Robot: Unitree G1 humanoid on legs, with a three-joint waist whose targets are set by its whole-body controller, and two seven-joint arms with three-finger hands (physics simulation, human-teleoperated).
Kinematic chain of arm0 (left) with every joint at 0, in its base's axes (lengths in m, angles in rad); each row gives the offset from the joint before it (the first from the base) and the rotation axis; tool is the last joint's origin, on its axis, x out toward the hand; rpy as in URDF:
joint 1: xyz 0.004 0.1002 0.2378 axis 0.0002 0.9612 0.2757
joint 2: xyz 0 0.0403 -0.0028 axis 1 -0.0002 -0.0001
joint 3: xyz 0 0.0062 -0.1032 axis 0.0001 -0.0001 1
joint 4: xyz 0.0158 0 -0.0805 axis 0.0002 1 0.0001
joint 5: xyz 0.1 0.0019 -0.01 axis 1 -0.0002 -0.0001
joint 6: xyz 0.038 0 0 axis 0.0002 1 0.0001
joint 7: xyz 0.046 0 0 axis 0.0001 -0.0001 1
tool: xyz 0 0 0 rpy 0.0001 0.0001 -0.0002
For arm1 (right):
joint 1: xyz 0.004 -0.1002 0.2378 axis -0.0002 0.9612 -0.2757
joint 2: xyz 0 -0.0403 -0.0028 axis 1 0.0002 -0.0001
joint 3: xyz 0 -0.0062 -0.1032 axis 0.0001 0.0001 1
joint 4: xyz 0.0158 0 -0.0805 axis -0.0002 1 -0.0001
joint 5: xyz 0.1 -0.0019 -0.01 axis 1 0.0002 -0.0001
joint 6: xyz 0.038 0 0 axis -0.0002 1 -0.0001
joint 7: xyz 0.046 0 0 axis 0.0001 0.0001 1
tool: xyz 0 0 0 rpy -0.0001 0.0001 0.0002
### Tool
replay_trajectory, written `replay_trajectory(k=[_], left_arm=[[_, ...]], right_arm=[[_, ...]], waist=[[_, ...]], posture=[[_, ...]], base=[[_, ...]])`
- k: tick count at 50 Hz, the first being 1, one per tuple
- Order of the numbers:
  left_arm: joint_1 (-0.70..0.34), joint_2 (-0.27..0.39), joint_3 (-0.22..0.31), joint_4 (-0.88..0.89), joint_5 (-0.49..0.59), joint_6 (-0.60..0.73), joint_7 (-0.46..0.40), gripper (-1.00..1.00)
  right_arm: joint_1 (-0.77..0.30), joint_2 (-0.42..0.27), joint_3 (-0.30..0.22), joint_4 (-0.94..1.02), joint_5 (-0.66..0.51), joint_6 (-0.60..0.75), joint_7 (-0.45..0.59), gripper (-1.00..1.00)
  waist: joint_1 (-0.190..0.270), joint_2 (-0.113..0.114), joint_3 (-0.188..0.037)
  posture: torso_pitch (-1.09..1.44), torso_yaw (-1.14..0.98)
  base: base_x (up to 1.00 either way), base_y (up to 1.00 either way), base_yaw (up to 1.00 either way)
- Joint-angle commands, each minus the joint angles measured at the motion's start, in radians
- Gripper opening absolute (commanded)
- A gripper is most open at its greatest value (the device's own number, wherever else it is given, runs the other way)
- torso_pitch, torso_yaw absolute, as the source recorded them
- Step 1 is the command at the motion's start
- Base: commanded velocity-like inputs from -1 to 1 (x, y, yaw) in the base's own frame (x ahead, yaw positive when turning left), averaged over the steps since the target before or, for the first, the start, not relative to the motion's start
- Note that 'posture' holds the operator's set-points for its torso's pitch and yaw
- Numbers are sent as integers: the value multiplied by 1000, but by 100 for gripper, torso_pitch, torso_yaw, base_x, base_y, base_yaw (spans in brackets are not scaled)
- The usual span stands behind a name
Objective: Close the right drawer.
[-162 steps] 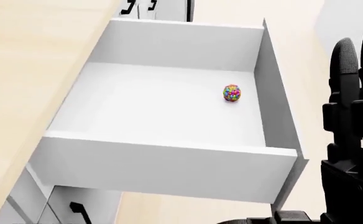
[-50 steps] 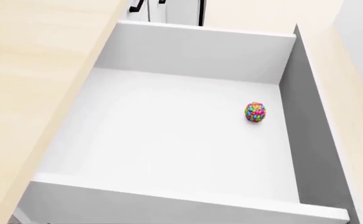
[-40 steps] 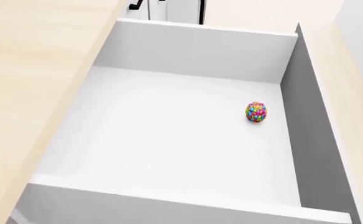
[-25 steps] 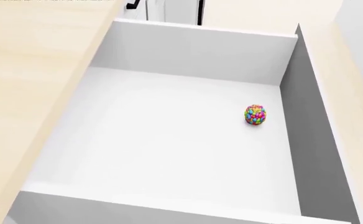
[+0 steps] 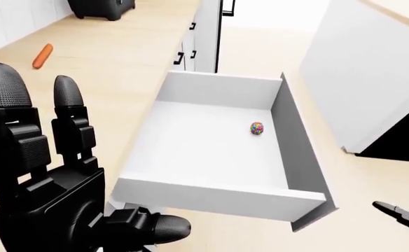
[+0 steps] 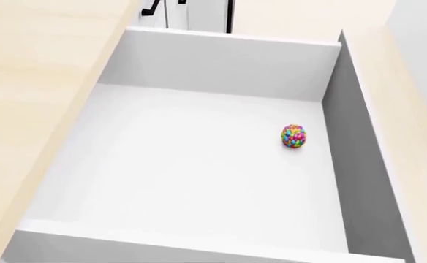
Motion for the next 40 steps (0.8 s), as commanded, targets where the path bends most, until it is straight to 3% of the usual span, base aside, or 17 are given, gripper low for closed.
replay_trajectory(k=[1,3,7,14,21,25,40], left_arm=[[-6,0,1,-30,-3,-21,-1,100],[-9,0,2,-34,-3,-14,-1,100],[-7,0,2,-28,-2,-22,-4,100],[-8,-1,5,-23,-3,-28,-5,100],[-6,-1,4,-17,-4,-34,-6,100],[-8,-1,2,-21,-3,-28,-5,100],[-15,-1,4,-36,-3,-1,-1,100]], right_arm=[[-47,-18,43,-23,2,-69,-48,100],[-86,6,105,3,-37,-79,-86,100],[-143,41,169,35,-93,-86,-136,100],[-212,87,228,52,-197,-70,-203,100],[-236,138,246,57,-250,-66,-189,100],[-266,181,293,66,-333,-66,-214,100],[-317,213,302,48,-383,-42,-175,100]], waist=[[3,-13,-13],[4,-13,-15],[8,-15,-18],[16,-19,-22],[20,-22,-25],[19,-22,-26],[15,-22,-35]], posture=[[0,0],[0,0],[0,0],[0,0],[0,0],[0,0],[0,0]], base=[[0,0,0],[0,0,0],[0,0,0],[0,0,0],[0,0,0],[0,0,0],[0,0,0]])
